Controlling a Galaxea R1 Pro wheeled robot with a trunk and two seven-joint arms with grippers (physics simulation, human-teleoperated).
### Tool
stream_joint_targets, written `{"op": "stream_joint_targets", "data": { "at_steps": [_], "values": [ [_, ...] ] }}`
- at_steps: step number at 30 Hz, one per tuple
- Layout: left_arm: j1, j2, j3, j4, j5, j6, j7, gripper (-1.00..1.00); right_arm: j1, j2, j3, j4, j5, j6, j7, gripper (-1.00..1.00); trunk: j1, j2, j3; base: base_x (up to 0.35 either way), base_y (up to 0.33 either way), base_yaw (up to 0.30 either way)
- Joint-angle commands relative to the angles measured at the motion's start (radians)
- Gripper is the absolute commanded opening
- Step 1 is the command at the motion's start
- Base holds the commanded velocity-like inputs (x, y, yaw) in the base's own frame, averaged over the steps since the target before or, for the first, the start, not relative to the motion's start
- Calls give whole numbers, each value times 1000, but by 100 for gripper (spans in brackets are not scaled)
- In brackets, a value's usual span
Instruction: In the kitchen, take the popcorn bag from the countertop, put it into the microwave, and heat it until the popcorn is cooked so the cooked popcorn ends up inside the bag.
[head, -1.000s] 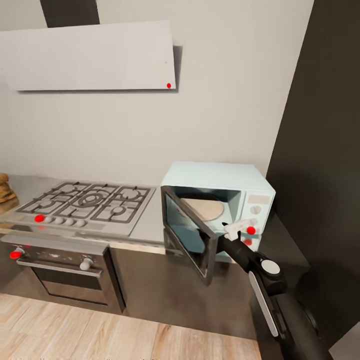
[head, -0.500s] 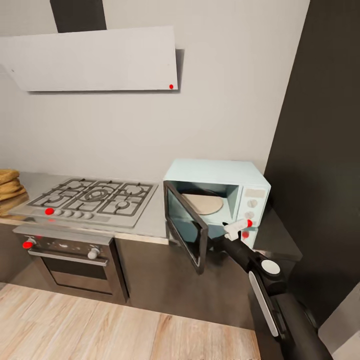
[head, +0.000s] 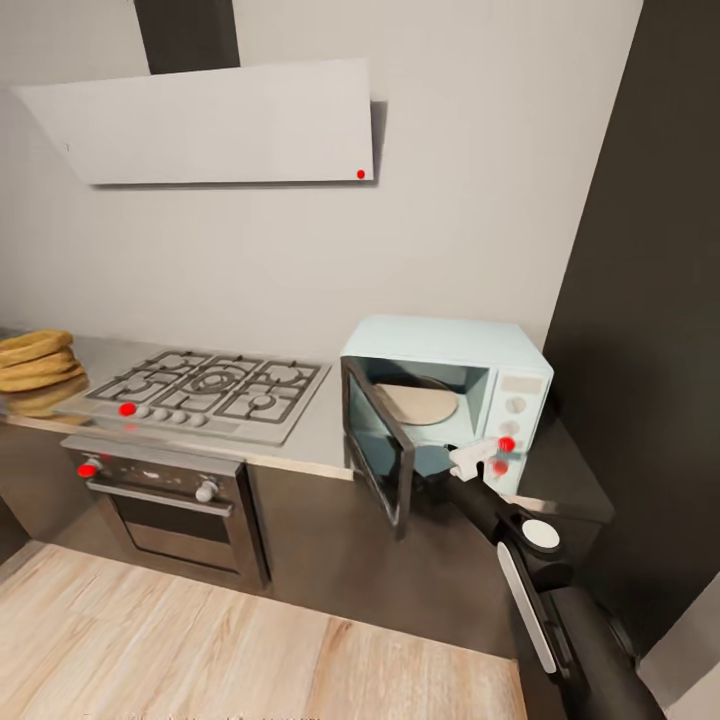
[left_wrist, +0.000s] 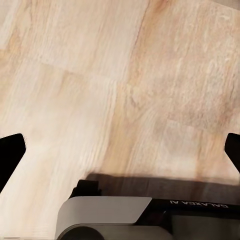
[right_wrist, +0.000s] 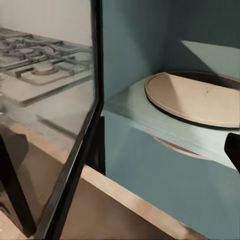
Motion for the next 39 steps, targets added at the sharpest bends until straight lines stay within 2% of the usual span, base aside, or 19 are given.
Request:
{"op": "stream_joint_targets", "data": {
  "at_steps": [1, 6, 17, 32, 39],
  "values": [
    [-1, -1, 6, 1, 2, -3, -1, 100, 0, 0, 0, -2, 3, 5, 4, 100, 0, -1, -1, 0, 0, 227],
    [-1, -1, 6, 1, 1, -3, -1, 100, 0, 0, 1, -4, 3, 5, 3, 100, 0, -1, -1, 0, 0, 86],
    [-1, -1, 6, 1, 2, -3, -1, 100, 0, 0, 2, -6, 4, 6, -15, 100, 0, -1, -3, 0, 0, 248],
    [-1, -1, 6, 1, 1, -3, -1, 100, 0, 0, 2, -5, 4, 5, -15, 100, 0, -1, -4, -92, 70, 15],
    [-1, -1, 6, 1, 1, -3, -1, 100, 0, 0, 2, -5, 4, 6, -15, 100, 0, -1, -4, -1, 1, 148]
  ]
}}
